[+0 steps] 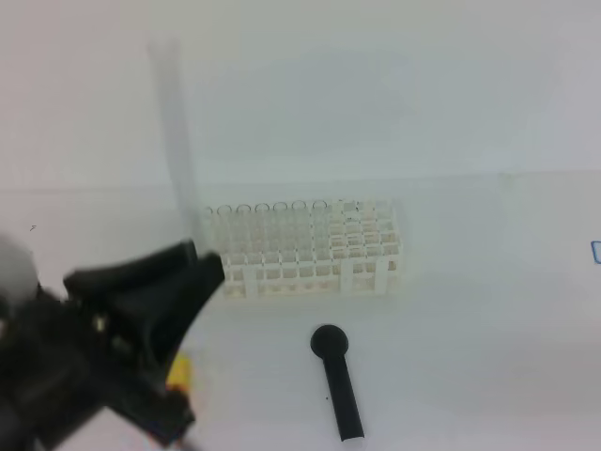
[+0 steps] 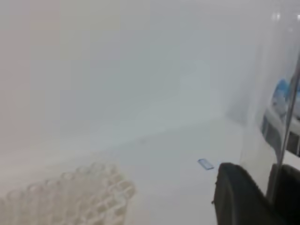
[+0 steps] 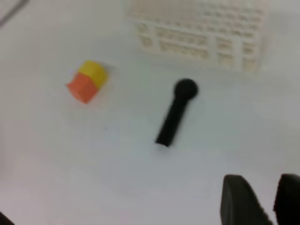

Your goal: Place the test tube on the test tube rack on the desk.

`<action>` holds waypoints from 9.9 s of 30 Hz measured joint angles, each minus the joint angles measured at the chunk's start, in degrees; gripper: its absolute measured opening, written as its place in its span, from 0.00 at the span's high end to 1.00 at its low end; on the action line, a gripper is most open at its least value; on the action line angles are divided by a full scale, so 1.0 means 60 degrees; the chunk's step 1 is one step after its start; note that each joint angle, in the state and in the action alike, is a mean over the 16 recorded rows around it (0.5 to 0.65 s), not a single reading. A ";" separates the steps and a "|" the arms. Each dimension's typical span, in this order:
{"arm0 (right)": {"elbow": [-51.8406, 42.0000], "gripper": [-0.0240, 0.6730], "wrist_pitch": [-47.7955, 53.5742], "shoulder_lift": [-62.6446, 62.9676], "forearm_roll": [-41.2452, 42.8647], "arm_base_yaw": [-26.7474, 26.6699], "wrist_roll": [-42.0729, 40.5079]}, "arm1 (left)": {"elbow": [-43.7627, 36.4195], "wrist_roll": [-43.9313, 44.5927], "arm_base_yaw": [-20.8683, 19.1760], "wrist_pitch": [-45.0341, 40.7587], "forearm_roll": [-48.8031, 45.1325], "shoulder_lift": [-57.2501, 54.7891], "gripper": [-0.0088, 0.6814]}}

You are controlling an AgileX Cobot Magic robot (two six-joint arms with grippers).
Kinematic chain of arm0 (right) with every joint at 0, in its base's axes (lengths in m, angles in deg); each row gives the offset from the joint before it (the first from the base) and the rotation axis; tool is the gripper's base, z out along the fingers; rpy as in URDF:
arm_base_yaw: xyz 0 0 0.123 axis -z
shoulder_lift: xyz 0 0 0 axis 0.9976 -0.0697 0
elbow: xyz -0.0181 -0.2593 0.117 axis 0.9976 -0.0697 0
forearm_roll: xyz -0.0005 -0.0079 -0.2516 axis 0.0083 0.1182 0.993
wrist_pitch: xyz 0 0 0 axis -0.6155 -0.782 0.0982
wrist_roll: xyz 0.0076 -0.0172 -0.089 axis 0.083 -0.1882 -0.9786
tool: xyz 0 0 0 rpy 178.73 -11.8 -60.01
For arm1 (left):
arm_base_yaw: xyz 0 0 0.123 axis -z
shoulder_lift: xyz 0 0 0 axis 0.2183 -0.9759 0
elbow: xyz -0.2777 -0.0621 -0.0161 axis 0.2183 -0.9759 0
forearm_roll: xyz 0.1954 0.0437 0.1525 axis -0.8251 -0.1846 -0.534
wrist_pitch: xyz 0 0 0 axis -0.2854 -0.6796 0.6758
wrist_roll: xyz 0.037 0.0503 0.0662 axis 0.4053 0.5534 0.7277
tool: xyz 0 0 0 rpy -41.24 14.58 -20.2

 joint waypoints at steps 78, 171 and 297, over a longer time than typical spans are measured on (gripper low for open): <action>0.5239 0.69 -0.3470 -0.8871 -0.9468 -0.6821 -1.0344 | -0.3557 -0.0011 0.0025 0.8483 -0.1488 -0.2083 0.83; 0.5173 0.79 -1.1128 -0.8353 -0.8855 -0.6695 -1.0795 | -0.2985 0.0917 0.0019 -0.4194 -0.1211 0.6366 0.99; 0.5102 0.71 -1.9723 -1.6841 0.0607 -0.6640 0.0941 | -0.3077 0.0938 0.0015 -0.4732 -0.1238 0.6362 0.99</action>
